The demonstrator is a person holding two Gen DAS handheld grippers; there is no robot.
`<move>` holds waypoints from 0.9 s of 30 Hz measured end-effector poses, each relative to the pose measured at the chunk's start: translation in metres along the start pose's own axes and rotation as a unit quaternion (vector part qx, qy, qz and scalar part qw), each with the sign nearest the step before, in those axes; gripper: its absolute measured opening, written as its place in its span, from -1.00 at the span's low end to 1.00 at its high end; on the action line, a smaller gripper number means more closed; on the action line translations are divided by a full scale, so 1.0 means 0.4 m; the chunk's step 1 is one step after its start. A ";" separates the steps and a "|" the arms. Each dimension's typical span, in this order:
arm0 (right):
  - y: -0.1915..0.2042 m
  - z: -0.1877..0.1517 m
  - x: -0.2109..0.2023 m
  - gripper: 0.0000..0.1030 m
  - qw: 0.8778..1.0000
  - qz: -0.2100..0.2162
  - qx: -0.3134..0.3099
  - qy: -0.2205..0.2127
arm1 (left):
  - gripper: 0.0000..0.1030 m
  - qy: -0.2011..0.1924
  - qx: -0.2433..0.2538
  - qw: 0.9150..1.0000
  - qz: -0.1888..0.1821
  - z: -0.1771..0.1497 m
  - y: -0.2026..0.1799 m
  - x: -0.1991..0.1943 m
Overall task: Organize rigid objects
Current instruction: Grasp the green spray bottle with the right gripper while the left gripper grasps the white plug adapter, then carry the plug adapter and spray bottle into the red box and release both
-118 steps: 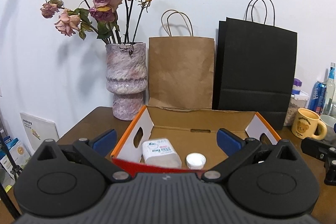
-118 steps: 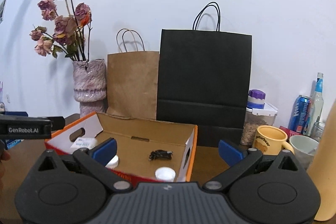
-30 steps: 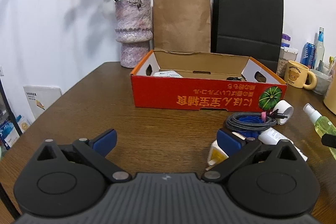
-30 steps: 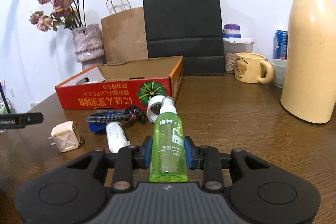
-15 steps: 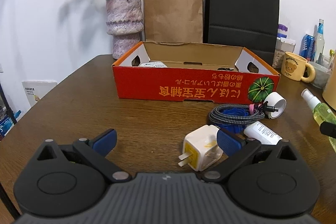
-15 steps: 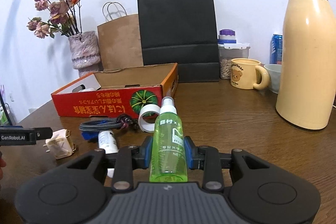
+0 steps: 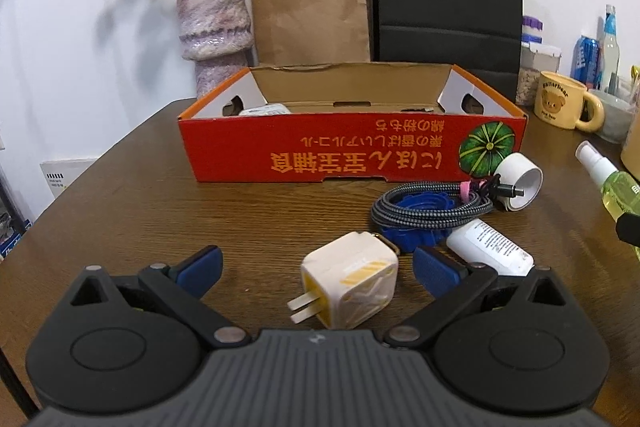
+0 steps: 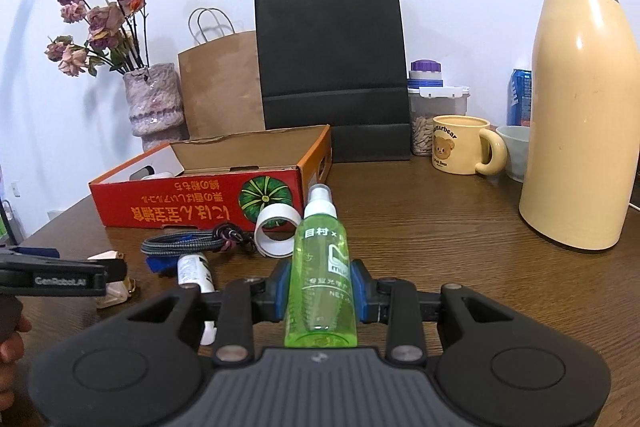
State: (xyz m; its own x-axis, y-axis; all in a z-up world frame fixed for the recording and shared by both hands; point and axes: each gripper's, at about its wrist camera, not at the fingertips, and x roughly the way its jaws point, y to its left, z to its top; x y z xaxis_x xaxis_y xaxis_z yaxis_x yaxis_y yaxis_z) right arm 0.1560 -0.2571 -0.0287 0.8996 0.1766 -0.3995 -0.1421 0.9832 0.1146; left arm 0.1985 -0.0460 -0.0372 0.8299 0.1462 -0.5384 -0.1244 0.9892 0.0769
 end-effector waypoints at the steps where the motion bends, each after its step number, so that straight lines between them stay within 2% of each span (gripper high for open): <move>1: 0.000 -0.001 0.000 -0.41 1.000 -0.001 -0.001 0.000 | 1.00 0.004 0.002 1.000 0.000 0.000 -0.004 0.006; 8: 0.007 -0.003 -0.002 -0.42 1.000 -0.010 -0.005 -0.006 | 0.99 0.031 -0.001 1.000 0.004 -0.001 -0.003 0.044; 11: 0.007 -0.003 -0.002 -0.41 1.000 -0.011 -0.007 -0.009 | 0.65 0.028 -0.006 1.000 -0.002 -0.001 0.004 0.041; 13: 0.010 -0.004 -0.003 -0.41 1.000 -0.013 -0.008 -0.010 | 0.25 0.025 -0.007 1.000 -0.017 -0.002 0.006 0.037; 15: 0.011 -0.004 -0.005 -0.41 1.000 -0.016 -0.008 -0.013 | 0.01 0.024 -0.009 0.999 -0.040 -0.003 0.009 0.030; 21: 0.012 -0.006 -0.012 -0.41 0.999 -0.025 0.004 -0.019 | 0.01 0.031 -0.022 0.998 -0.043 -0.003 0.027 0.025; 27: 0.018 -0.009 -0.017 -0.41 0.999 -0.029 0.008 -0.024 | 0.01 0.021 -0.026 0.999 -0.040 -0.003 0.039 0.008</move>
State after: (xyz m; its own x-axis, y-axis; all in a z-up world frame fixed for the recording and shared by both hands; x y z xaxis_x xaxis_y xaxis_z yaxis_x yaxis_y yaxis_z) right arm 0.1472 -0.2510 -0.0282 0.9246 0.1157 -0.3628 -0.0818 0.9908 0.1074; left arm 0.1987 -0.0302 -0.0388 0.8145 0.0650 -0.5766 -0.0875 0.9961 -0.0114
